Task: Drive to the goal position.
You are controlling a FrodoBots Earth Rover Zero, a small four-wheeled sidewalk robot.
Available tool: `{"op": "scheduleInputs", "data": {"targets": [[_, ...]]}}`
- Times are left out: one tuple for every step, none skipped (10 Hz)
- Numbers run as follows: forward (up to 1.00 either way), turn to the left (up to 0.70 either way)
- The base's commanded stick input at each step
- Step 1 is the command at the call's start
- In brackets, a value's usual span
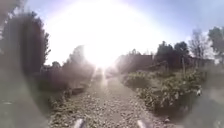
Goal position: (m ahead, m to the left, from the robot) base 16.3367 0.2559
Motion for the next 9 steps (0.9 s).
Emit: {"op": "scheduleInputs", "data": {"targets": [[0.50, 0.26], [0.50, 0.10], [0.50, 0.00], [0.50, 0.00], [0.50, 0.00], [0.50, 0.00], [0.50, 0.00], [0.50, 0.00], [0.50, 0.00]]}}
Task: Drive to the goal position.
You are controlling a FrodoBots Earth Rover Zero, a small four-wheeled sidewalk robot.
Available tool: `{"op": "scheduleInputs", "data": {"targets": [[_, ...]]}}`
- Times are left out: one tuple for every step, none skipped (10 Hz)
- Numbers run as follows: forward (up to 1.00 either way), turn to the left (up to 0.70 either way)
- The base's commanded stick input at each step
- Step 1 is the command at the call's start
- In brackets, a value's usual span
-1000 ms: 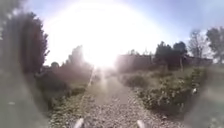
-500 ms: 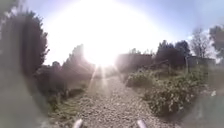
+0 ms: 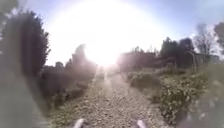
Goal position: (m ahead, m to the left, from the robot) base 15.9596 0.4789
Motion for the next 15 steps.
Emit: {"op": "scheduleInputs", "data": {"targets": [[0.50, 0.00], [0.50, 0.00], [0.50, 0.00], [0.50, 0.00], [0.50, 0.00], [0.50, 0.00], [0.50, 0.00], [0.50, 0.00], [0.50, 0.00], [0.50, -0.01], [0.50, -0.07], [0.50, -0.13], [0.50, -0.19], [0.50, -0.25], [0.50, -0.30]]}}
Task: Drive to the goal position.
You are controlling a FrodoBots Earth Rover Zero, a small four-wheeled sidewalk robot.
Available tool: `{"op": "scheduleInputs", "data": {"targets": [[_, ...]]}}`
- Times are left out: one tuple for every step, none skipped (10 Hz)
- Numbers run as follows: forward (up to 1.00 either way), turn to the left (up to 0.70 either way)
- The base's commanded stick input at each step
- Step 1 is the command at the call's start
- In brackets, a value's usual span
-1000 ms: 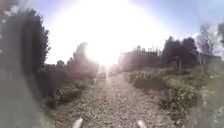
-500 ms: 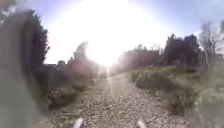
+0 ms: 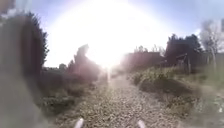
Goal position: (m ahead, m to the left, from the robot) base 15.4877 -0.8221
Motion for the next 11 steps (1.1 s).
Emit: {"op": "scheduleInputs", "data": {"targets": [[0.50, -0.03], [0.50, 0.00], [0.50, 0.00], [0.50, 0.00], [0.50, 0.00], [0.50, 0.00], [0.50, 0.00], [0.50, 0.00], [0.50, 0.00], [0.50, 0.00], [0.50, 0.00]]}}
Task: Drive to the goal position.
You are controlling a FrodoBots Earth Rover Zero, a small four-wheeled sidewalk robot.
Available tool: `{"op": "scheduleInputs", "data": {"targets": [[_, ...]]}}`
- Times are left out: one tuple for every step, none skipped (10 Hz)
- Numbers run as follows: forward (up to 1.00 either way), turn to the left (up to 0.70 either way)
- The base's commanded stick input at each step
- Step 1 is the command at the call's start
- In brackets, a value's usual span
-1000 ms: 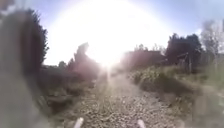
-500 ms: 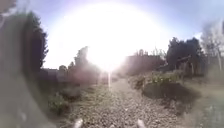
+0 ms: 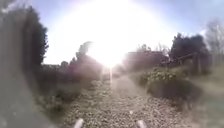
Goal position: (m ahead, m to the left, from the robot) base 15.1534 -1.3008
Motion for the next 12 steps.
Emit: {"op": "scheduleInputs", "data": {"targets": [[0.50, 0.00], [0.50, 0.00], [0.50, -0.27], [0.50, -0.21], [0.50, -0.15], [0.50, -0.09], [0.50, -0.03], [0.50, 0.00], [0.50, 0.00], [0.50, 0.00], [0.50, 0.00], [0.50, 0.00]]}}
